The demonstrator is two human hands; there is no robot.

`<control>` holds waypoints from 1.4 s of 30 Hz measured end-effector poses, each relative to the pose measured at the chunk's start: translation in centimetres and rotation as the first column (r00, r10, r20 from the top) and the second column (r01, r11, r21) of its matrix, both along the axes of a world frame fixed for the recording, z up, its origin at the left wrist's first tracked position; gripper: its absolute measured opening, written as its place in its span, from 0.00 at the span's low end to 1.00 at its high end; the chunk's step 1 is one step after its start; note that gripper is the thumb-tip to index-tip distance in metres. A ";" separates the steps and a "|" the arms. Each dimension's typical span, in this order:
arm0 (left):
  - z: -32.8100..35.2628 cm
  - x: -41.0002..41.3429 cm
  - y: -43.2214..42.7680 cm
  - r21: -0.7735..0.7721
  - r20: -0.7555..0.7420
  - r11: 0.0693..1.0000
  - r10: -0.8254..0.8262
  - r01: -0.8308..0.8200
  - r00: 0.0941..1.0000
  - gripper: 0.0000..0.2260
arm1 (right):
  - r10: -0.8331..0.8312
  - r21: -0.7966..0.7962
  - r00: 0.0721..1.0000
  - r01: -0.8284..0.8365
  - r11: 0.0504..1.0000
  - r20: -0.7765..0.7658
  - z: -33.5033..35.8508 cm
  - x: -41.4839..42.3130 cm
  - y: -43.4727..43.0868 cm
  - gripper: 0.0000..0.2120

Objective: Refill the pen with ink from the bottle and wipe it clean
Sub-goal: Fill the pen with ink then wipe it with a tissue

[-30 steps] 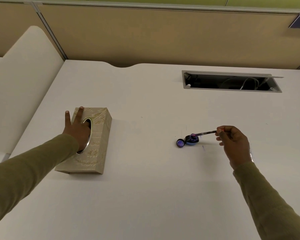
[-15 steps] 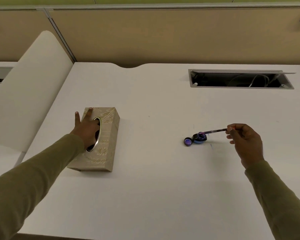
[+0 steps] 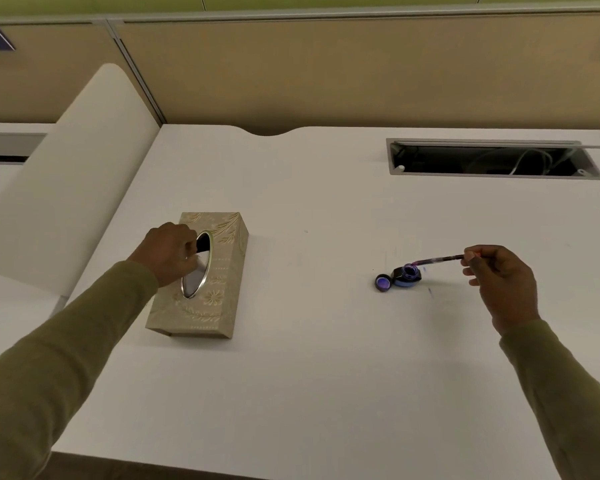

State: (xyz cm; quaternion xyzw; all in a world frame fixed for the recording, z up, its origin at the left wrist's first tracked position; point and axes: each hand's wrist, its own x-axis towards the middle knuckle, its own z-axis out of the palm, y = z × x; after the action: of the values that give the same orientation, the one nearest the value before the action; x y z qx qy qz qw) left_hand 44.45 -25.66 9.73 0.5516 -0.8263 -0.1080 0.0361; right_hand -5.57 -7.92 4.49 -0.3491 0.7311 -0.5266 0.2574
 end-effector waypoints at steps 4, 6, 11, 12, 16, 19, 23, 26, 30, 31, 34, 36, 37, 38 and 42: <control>-0.3 0.3 0.8 0.098 -0.196 0.978 0.201 -0.185 0.960 0.08 | -0.006 0.001 1.000 0.006 1.000 0.014 0.2 -0.2 0.0 0.05; -0.7 0.5 1.1 0.104 -0.258 0.963 0.267 -0.249 0.928 0.09 | -0.012 0.000 1.000 0.012 1.000 0.022 0.3 -0.3 0.1 0.05; -1.0 -0.3 1.3 0.164 -0.321 0.945 0.322 -0.283 0.890 0.09 | -0.022 0.016 0.999 0.022 1.000 0.026 0.4 -0.6 0.1 0.05; -1.0 -0.5 1.3 0.174 -0.316 0.946 0.316 -0.272 0.895 0.11 | -0.023 0.018 0.999 0.023 1.000 0.024 0.4 -0.6 0.1 0.05; -0.8 -0.8 1.2 0.172 -0.277 0.946 0.314 -0.275 0.908 0.15 | -0.029 0.012 0.998 0.028 1.000 0.047 0.6 -0.7 0.1 0.04; -0.9 -0.7 1.1 0.172 -0.230 0.942 0.322 -0.288 0.918 0.13 | -0.013 0.022 0.997 0.011 1.000 0.072 0.4 -0.6 0.3 0.05; -0.6 -0.8 0.9 0.193 -0.202 0.930 0.350 -0.313 0.915 0.09 | -0.005 0.036 0.996 0.002 0.999 0.085 0.2 -0.4 0.5 0.06; -0.4 -0.9 1.3 0.196 -0.234 0.922 0.376 -0.335 0.897 0.05 | -0.007 0.037 0.995 0.003 0.999 0.098 0.2 -0.4 0.5 0.06; -0.6 -0.4 2.0 0.195 -0.355 0.896 0.443 -0.398 0.823 0.01 | -0.009 0.035 0.994 0.005 0.999 0.108 0.1 -0.6 0.5 0.06; -0.6 -0.3 2.1 0.200 -0.392 0.887 0.461 -0.415 0.796 0.01 | -0.008 0.036 0.994 0.004 0.999 0.109 0.0 -0.7 0.6 0.06; -0.4 -0.1 2.6 0.204 -0.458 0.872 0.487 -0.446 0.744 0.01 | -0.014 0.033 0.994 0.010 0.999 0.113 0.0 -0.8 0.6 0.06; -0.4 0.0 3.0 0.200 -0.474 0.871 0.487 -0.449 0.734 0.01 | -0.015 0.026 0.993 0.012 1.000 0.118 0.0 -0.9 0.7 0.05; -0.4 0.1 3.2 0.187 -0.463 0.882 0.467 -0.432 0.753 0.01 | -0.014 0.023 0.993 0.012 1.000 0.120 0.0 -0.9 0.8 0.05; -0.4 0.0 3.3 0.171 -0.437 0.901 0.432 -0.399 0.788 0.01 | -0.013 0.021 0.992 0.011 1.000 0.122 0.0 -0.8 0.8 0.04; 0.3 -0.5 3.2 0.216 -0.241 0.927 0.355 -0.307 0.903 0.12 | -0.009 0.012 0.992 0.007 1.000 0.123 0.2 -0.6 0.8 0.04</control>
State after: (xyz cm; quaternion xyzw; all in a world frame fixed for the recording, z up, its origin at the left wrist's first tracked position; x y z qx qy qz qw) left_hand 43.96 -22.46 9.98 0.6646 -0.6947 -0.2472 0.1209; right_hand -6.20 -7.09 4.73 -0.3116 0.7183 -0.5439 0.3019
